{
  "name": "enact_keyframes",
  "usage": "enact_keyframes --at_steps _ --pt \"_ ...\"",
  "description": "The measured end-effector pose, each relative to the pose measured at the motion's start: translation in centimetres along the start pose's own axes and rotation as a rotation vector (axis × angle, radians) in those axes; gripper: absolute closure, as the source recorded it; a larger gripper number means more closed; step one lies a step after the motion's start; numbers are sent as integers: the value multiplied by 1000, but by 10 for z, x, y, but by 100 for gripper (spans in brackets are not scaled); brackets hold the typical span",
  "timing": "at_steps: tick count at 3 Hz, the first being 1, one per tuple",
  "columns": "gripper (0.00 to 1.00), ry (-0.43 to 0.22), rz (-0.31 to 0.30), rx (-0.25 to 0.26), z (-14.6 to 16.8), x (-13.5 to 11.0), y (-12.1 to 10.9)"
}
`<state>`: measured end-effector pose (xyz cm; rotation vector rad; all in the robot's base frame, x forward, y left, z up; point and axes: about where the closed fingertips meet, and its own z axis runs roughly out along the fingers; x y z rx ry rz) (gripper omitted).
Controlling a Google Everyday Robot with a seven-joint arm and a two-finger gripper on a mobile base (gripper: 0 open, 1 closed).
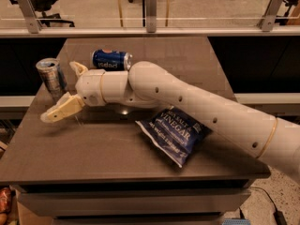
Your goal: Place redbull can upright
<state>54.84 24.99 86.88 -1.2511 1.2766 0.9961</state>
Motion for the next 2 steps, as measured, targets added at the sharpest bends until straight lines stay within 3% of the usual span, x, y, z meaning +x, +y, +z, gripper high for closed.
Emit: enact_keyframes --at_steps 2 --pt "0 -3 -27 -35 1 -2 0"
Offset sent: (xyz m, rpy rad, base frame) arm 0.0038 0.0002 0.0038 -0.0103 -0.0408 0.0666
